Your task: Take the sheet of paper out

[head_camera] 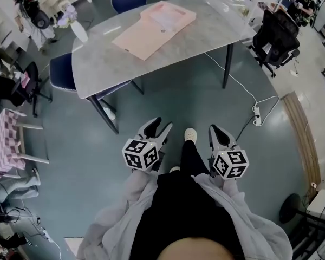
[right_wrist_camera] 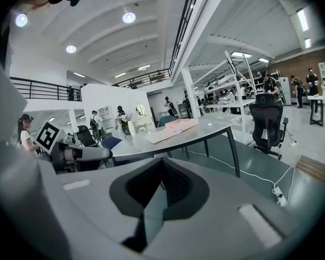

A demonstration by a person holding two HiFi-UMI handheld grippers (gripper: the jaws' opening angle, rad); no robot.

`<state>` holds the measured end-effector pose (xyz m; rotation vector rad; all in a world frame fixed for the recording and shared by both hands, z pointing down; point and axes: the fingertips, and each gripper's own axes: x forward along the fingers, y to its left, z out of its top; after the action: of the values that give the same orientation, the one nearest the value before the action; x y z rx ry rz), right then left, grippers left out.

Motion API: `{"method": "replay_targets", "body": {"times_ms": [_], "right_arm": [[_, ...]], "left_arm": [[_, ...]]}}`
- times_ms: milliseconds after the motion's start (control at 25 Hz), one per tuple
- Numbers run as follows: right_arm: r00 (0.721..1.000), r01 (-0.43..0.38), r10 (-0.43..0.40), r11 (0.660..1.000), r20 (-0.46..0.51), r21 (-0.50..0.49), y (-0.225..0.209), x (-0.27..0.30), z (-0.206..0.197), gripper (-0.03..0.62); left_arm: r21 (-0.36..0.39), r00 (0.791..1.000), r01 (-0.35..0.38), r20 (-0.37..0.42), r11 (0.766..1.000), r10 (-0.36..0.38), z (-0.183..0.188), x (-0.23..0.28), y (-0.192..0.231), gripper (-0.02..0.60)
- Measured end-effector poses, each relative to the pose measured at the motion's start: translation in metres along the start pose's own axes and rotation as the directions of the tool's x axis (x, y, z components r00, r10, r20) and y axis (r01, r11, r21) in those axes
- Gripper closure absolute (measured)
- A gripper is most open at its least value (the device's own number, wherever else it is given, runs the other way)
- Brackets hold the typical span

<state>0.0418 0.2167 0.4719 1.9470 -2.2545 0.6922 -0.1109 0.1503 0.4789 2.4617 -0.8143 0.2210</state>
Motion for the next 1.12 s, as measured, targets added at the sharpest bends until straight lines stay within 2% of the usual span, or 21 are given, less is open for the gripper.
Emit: {"method": "replay_targets", "body": {"times_ms": [640, 1120], "right_arm": [[0.997, -0.079, 0.078, 0.996, -0.025, -0.036, -0.084, 0.144, 0.098, 0.586], [0.989, -0.14, 0.137, 0.988, -0.056, -0.06, -0.139, 0.231, 0.142, 0.586]], "left_arm": [[-0.033, 0.998, -0.057, 0.033, 0.998, 0.058, 0.099, 0.135, 0.066, 0.388], [-0.081, 0.988, -0.121, 0.083, 0.989, 0.128, 0.146, 0.215, 0.113, 0.387]]}}
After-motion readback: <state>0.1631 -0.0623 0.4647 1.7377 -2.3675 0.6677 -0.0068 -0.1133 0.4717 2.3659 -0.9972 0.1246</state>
